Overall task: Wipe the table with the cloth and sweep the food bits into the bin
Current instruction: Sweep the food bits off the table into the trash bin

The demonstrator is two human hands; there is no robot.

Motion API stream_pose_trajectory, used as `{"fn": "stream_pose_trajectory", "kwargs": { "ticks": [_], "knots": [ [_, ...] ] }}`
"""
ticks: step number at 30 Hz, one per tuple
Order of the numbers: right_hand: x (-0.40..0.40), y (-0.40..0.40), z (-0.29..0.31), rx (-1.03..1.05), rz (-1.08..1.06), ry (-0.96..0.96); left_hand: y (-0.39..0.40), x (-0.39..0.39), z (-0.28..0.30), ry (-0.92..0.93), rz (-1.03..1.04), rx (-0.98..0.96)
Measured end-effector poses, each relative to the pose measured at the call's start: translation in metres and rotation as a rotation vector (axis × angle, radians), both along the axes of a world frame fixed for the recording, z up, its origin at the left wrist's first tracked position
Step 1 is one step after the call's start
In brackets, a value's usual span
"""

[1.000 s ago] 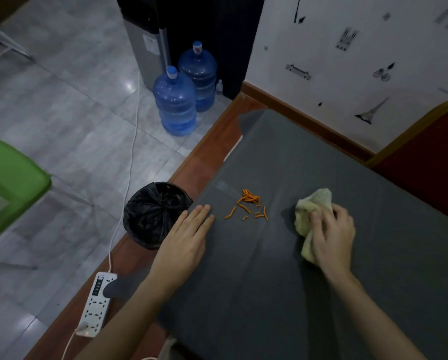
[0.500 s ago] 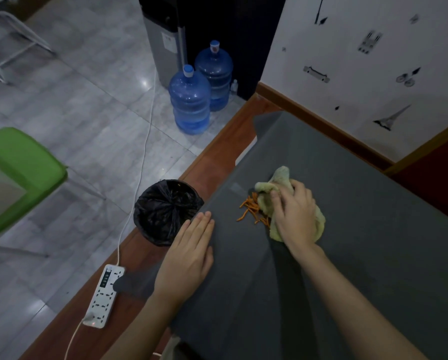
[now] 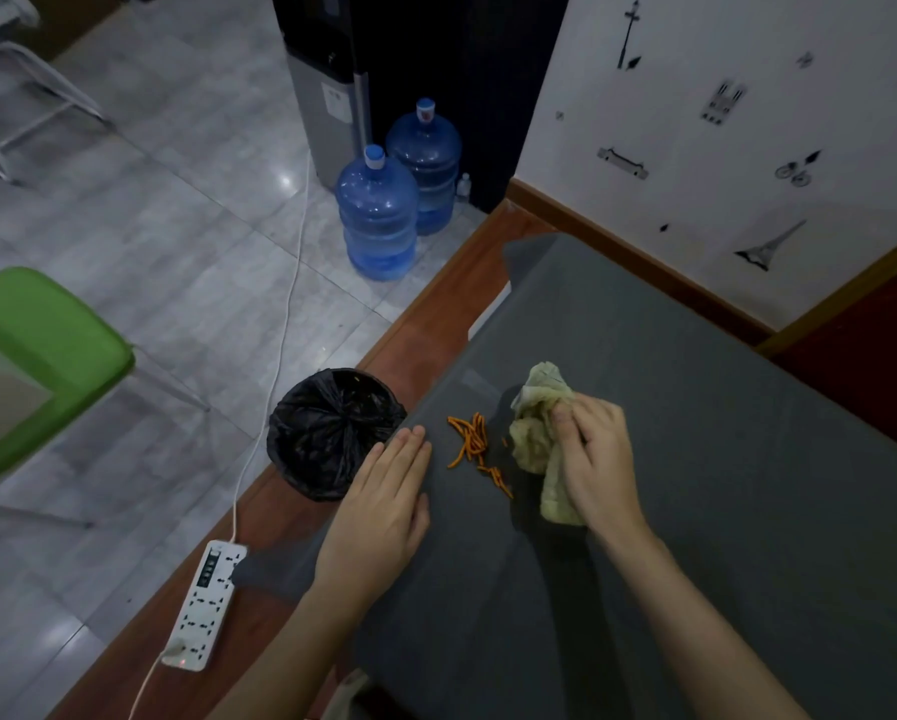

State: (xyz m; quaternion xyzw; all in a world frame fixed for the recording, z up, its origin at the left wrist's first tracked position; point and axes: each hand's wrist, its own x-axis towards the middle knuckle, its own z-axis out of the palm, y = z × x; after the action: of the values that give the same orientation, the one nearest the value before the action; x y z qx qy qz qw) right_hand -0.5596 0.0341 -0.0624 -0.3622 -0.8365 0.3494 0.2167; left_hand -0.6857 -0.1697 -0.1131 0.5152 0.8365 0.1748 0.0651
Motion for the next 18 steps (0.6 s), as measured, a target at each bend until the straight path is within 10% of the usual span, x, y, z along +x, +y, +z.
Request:
{"fn": "stream_pose_trajectory", "kwargs": {
  "ticks": [7, 18],
  "knots": [
    [0.048, -0.006, 0.006, -0.135, -0.117, 0.001, 0.000, 0.000, -0.002, -0.027, 0.003, 0.019],
    [0.055, 0.002, -0.023, 0.260, 0.033, -0.383, -0.001, 0.000, -0.002, -0.035, 0.001, 0.046]
  ]
}}
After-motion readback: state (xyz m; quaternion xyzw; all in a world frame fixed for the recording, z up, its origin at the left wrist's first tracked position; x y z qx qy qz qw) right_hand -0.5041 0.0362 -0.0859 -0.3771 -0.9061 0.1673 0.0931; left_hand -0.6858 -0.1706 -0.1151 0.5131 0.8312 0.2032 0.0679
